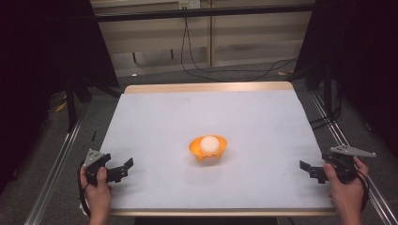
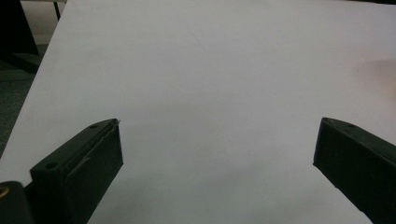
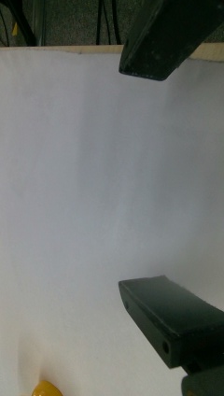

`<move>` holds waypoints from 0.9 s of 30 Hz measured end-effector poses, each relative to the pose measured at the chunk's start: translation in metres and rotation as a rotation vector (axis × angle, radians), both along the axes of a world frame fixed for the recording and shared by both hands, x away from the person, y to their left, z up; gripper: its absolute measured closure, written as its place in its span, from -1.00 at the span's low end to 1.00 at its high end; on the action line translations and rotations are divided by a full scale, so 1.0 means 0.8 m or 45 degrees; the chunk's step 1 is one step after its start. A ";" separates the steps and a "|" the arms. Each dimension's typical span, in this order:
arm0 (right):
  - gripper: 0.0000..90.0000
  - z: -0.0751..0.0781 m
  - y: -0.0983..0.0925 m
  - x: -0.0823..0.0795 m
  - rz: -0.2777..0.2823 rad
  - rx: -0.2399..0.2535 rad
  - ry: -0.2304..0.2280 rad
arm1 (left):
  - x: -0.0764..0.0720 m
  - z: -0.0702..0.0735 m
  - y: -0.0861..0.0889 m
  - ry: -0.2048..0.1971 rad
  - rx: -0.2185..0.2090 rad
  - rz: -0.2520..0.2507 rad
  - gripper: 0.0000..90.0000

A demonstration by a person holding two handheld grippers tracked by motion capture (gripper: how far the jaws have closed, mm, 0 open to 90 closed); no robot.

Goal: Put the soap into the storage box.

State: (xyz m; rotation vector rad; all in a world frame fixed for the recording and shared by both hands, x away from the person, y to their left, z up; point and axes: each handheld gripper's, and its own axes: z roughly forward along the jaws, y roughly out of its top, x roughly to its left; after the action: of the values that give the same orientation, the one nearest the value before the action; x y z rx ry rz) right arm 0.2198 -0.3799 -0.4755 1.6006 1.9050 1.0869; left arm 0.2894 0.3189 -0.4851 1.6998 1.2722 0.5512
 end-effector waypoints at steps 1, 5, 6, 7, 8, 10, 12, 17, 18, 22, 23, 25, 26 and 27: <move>-1.00 -0.001 -0.001 -0.002 -0.001 0.005 -0.001 | 0.000 0.000 0.000 -0.001 0.000 0.001 -0.97; -1.00 -0.006 -0.003 -0.008 -0.003 0.010 -0.005 | 0.000 0.000 0.001 0.002 0.002 -0.004 -0.97; -1.00 -0.007 -0.004 -0.010 -0.003 0.016 -0.011 | 0.000 0.000 0.001 0.002 0.003 -0.004 -0.98; -1.00 -0.007 -0.005 -0.010 -0.008 0.019 -0.018 | 0.000 0.000 0.001 0.001 0.008 -0.004 -0.98; -1.00 -0.007 -0.005 -0.012 -0.013 0.030 -0.026 | 0.000 0.000 0.001 0.001 -0.001 0.000 -0.98; -1.00 -0.009 -0.005 -0.013 -0.016 0.037 -0.032 | 0.000 0.000 0.001 0.001 -0.001 0.001 -0.98; -1.00 -0.011 -0.004 -0.014 -0.013 0.038 -0.031 | 0.000 0.000 0.002 0.001 0.009 -0.004 -0.98; -0.99 -0.015 -0.002 -0.017 -0.007 0.043 -0.042 | 0.000 0.000 0.001 0.002 0.000 -0.004 -0.98; -0.99 -0.015 -0.003 -0.018 -0.015 0.047 -0.048 | 0.000 0.000 0.002 0.000 0.009 -0.003 -0.98; -0.96 -0.015 0.000 -0.022 -0.026 0.015 -0.091 | 0.000 0.000 0.002 0.002 0.000 -0.004 -0.98; -0.96 -0.014 0.000 -0.024 -0.032 0.016 -0.105 | 0.000 0.000 0.002 0.002 0.000 -0.003 -0.98; -0.95 -0.014 0.000 -0.024 -0.040 0.017 -0.107 | 0.000 0.000 0.001 0.002 -0.001 0.000 -0.98; -0.95 -0.014 0.000 -0.024 -0.042 0.018 -0.105 | 0.000 0.000 0.001 0.001 -0.007 0.004 -0.98; -0.95 -0.015 0.000 -0.024 -0.042 0.016 -0.104 | 0.001 0.000 0.001 0.003 -0.009 0.003 -0.98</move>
State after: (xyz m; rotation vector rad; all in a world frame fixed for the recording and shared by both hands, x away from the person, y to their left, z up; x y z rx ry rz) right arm 0.2006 -0.3798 -0.4871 1.5640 1.8163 1.1352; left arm 0.2898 0.3196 -0.4853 1.6937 1.2765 0.5461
